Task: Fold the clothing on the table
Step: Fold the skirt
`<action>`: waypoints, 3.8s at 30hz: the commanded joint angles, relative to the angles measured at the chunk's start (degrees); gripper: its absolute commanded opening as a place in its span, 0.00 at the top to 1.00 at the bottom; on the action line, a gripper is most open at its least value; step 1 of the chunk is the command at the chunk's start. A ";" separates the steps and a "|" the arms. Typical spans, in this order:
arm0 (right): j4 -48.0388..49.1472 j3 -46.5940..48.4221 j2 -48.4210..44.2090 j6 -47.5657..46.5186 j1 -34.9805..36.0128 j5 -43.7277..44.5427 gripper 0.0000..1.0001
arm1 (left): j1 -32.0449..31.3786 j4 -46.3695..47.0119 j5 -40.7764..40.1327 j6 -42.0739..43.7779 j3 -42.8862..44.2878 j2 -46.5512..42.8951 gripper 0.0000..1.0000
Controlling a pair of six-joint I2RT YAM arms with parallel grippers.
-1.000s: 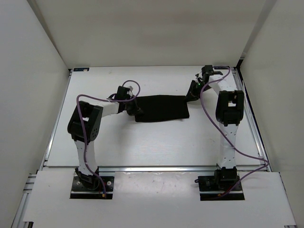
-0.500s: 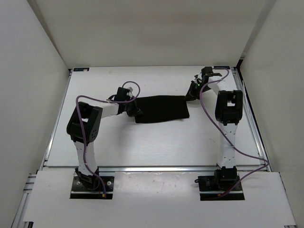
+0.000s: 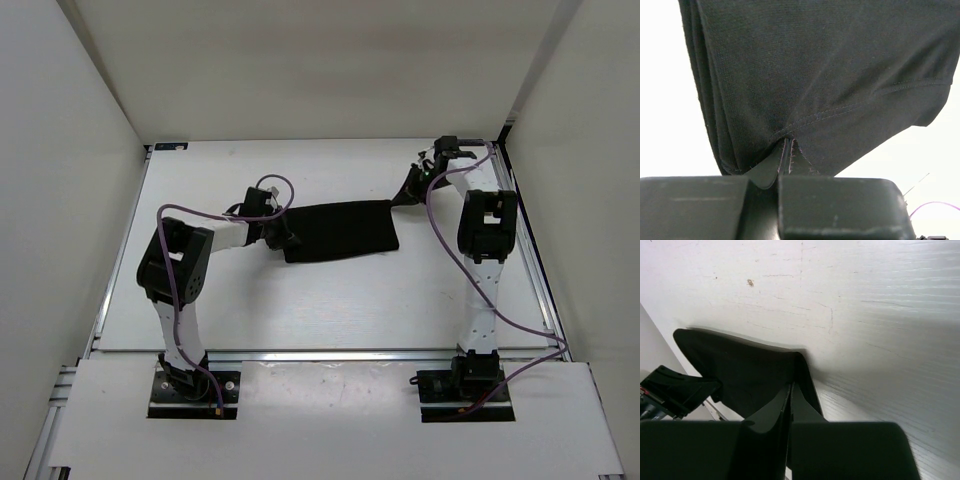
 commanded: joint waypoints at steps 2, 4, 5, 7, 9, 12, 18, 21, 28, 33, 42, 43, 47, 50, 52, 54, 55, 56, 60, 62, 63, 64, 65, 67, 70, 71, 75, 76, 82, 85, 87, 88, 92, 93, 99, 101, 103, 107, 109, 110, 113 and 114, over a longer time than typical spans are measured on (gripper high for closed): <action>3.78 2.40 -1.38 1.84 -1.74 -2.08 1.00 | 0.23 -5.44 -2.74 1.75 -2.63 -2.04 1.00; 4.57 2.49 -0.68 1.76 -1.74 -2.69 1.00 | 0.32 -5.70 -2.74 2.10 -2.81 -1.87 1.00; 4.93 2.23 -0.42 1.75 -1.39 -3.40 1.00 | 0.15 -5.88 -2.92 1.75 -2.81 -2.22 1.00; 5.54 2.05 0.20 1.75 -1.74 -3.75 0.87 | 0.23 -5.88 -2.65 1.83 -2.98 -2.13 1.00; 5.98 1.70 -0.32 1.41 -1.74 -3.93 0.77 | 0.06 -5.70 -2.22 1.57 -3.24 -2.39 1.00; 5.55 1.52 -3.30 -0.79 -3.13 -1.83 0.67 | 0.32 -5.18 -2.65 1.05 -3.77 -2.75 1.00; 1.59 -4.61 -7.97 -4.39 -4.72 1.43 0.57 | 0.06 -3.77 -1.60 -0.01 -4.30 -2.92 1.00; 3.96 -11.55 -9.90 -3.70 -4.64 -3.12 0.56 | 0.23 -2.89 -1.08 -0.10 -4.83 -3.01 1.00; 8.53 -18.51 -9.90 -1.85 -2.53 -8.41 0.49 | 0.76 -2.54 -0.89 0.25 -6.06 -3.62 1.00; 13.45 -21.68 -9.65 0.17 -2.18 -13.76 0.48 | 1.37 -2.54 -0.54 0.52 -7.02 -4.15 1.00; 20.22 -25.90 -10.61 4.65 -0.24 -18.69 0.48 | 1.46 -2.01 -0.46 0.52 -7.99 -4.94 1.00; 20.49 -26.25 -10.61 5.00 0.19 -18.78 0.48 | 1.38 -2.01 -0.54 0.69 -8.08 -4.68 1.00; 20.22 -26.34 -10.26 3.60 2.48 -18.69 0.49 | 1.72 -1.75 -0.28 0.43 -7.99 -4.50 1.00; 20.58 -25.99 -9.55 3.51 4.14 -19.84 0.57 | 1.20 -1.57 -0.28 0.26 -8.08 -4.50 1.00; 19.70 -24.94 -8.94 3.34 4.77 -19.93 0.79 | 1.20 -1.49 -0.28 0.17 -8.17 -4.77 1.00; 18.64 -24.23 -9.02 2.72 4.15 -18.70 1.00 | 1.29 -1.40 -0.28 0.08 -8.08 -4.42 1.00; 18.64 -24.14 -9.64 2.81 3.72 -18.35 1.00 | 1.29 -1.31 -0.37 0.34 -8.43 -4.68 1.00; 18.56 -24.58 -10.08 3.07 3.19 -17.56 1.00 | 1.55 -1.31 -0.11 -0.01 -8.35 -4.77 1.00; 17.24 -24.76 -11.49 2.72 -0.15 -14.66 1.00 | 0.94 -0.61 0.50 -0.62 -8.35 -4.59 1.00; 15.93 -24.15 -11.31 1.76 -1.56 -13.26 1.00 | 0.06 -0.43 1.57 -0.71 -7.91 -4.59 1.00; 14.70 -23.71 -11.40 1.23 -1.74 -12.38 1.00 | -0.12 -0.25 1.74 -0.71 -7.30 -5.20 1.00; 14.25 -23.61 -11.31 1.14 -1.74 -12.02 1.00 | -0.21 -0.51 1.65 -0.63 -6.33 -5.03 0.99; 13.46 -23.61 -11.14 0.62 -1.74 -10.80 1.00 | -0.12 -0.60 1.57 -0.54 -5.71 -5.64 0.99; 12.32 -23.61 -11.48 -0.44 -3.41 -8.94 1.00 | 0.58 -0.69 1.91 -0.97 -3.53 -6.35 0.98; 10.73 -22.65 -10.96 -0.80 -4.11 -7.54 1.00 | 1.46 -0.61 3.67 -1.85 -1.15 -7.23 0.96; 10.30 -21.95 -10.79 -1.14 -4.20 -7.45 1.00 | 1.64 -0.34 3.67 -1.68 -0.88 -7.40 0.95; 7.92 -19.66 -11.05 -2.37 -4.81 -4.12 1.00 | 1.64 -0.17 3.41 -2.38 0.18 -9.42 0.94; 7.57 -19.48 -10.79 -2.55 -5.16 -3.67 1.00 | 1.64 -0.60 3.32 -2.56 0.18 -9.69 0.94; 6.08 -18.95 -11.49 -3.17 -6.48 -2.79 1.00 | 0.77 1.77 2.36 -3.17 -1.49 -7.85 0.93; 6.16 -18.69 -12.01 -2.73 -6.31 -3.05 1.00 | -0.55 2.73 1.74 -3.26 -1.58 -5.30 0.94; 6.07 -18.69 -12.01 -3.17 -6.48 -3.40 1.00 | -1.26 3.70 1.21 -4.31 -1.92 -2.93 0.95; 6.16 -19.13 -12.10 -2.82 -6.40 -3.32 1.00 | -1.35 5.88 1.65 -4.84 -1.58 -2.40 0.94; 6.08 -20.79 -12.71 -3.35 -5.43 -3.49 1.00 | -2.58 6.00 0.96 -5.29 1.75 0.76 0.95; 6.42 -20.89 -12.72 -3.34 -5.43 -3.40 1.00 | -2.67 5.55 0.69 -4.59 2.46 1.81 0.95; 6.08 -21.59 -13.42 -3.61 -4.46 -2.44 1.00 | -4.60 -1.91 -4.23 -0.72 8.26 6.04 0.97; 5.64 -21.16 -14.12 -3.95 -4.02 -1.21 1.00 | -5.30 -3.76 -6.42 0.34 9.23 6.04 0.98; 4.76 -20.28 -14.91 -4.13 -4.90 -0.42 1.00 | -5.57 -4.47 -6.96 1.30 9.41 6.39 0.98; 2.75 -16.60 -17.20 -4.31 -5.43 2.39 1.00 | -5.74 -3.69 -5.29 -0.01 8.36 6.48 0.98; 1.77 -14.31 -17.73 -3.96 -5.43 3.97 1.00 | -5.83 -3.51 -4.94 -0.01 8.18 6.13 0.98; 0.72 -12.73 -17.55 -4.13 -5.78 3.81 1.00 | -6.27 -3.85 -4.77 0.08 8.18 6.13 0.98; -1.83 -7.64 -16.50 -4.49 -5.35 2.93 1.00 | -6.71 -2.98 -3.19 -0.62 8.44 5.43 0.99; -2.62 -5.62 -16.24 -4.92 -5.08 2.58 1.00 | -6.88 -2.54 -3.01 -0.80 8.36 5.78 0.98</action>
